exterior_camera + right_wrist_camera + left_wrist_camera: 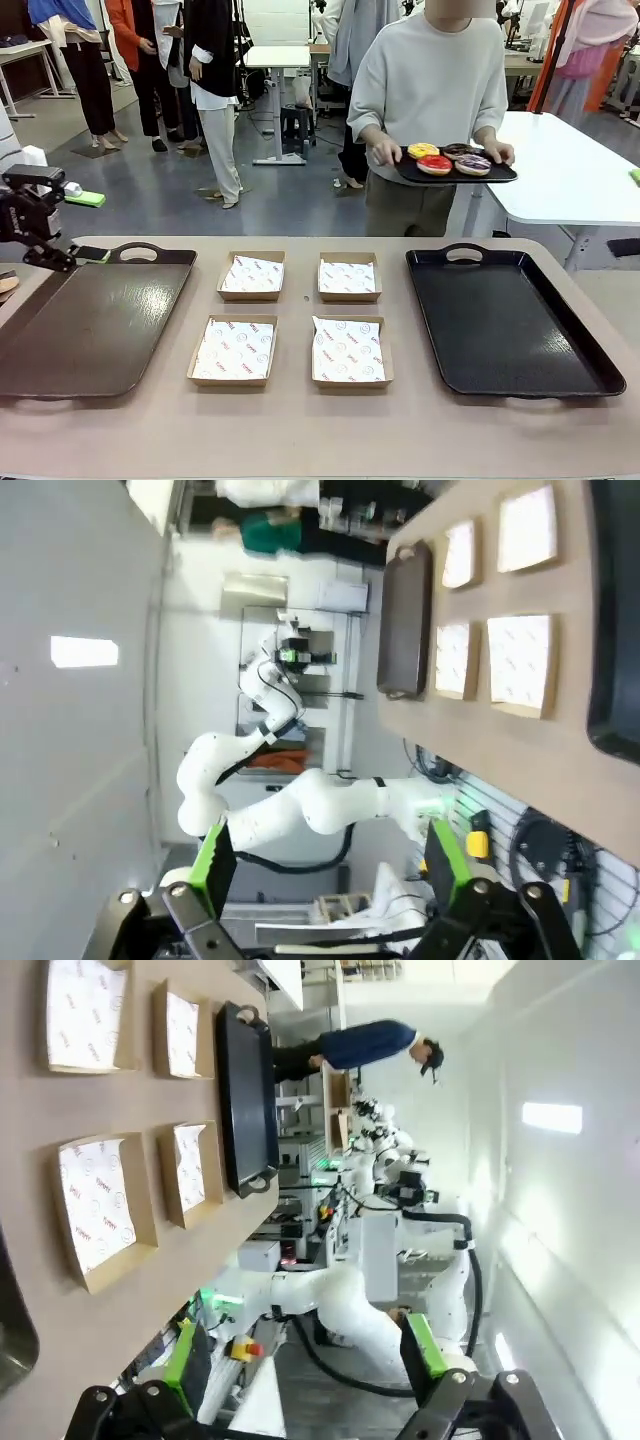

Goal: Individually package the donuts and arrange them on the tray.
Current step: Pick up one Paper togo box.

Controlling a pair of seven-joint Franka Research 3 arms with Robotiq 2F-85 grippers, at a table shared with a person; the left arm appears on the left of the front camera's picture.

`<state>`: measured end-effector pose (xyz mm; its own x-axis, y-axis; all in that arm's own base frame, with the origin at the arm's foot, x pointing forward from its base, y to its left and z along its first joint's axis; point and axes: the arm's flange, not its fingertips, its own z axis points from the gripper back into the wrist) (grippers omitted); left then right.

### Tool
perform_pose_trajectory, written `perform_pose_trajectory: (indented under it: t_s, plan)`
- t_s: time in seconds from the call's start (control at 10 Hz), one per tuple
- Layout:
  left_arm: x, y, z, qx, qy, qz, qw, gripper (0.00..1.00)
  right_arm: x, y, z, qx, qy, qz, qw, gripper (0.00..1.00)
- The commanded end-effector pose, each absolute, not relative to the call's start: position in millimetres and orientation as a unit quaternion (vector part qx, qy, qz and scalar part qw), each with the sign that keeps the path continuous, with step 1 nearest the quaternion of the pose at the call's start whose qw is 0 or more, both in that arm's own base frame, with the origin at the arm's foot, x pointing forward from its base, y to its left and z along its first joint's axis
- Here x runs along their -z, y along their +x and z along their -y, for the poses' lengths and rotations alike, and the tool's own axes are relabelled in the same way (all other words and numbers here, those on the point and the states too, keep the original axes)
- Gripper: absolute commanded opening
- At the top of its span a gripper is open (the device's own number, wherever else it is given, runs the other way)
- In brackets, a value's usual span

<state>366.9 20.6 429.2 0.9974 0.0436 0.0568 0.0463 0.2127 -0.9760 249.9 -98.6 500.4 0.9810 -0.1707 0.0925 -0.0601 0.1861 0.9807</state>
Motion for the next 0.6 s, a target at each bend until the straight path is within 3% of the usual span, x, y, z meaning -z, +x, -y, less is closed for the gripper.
perform_pose_trajectory:
  t_s: [0.0,0.2,0.5]
  plan:
    - [-423.8,357.9,-31.6,-0.02,-0.626,0.043,0.778,1.0,-438.3,203.8,87.5,0.04,0.618,0.086,0.78,1.0]
    - [-414.3,351.4,-50.0,-0.045,-0.625,0.052,0.778,1.0,-413.2,198.0,111.6,0.06,0.569,0.038,0.819,1.0]
    - [-403.8,345.9,-64.2,-0.078,-0.603,0.068,0.791,1.0,-392.2,191.0,118.6,0.056,0.55,0.026,0.833,1.0]
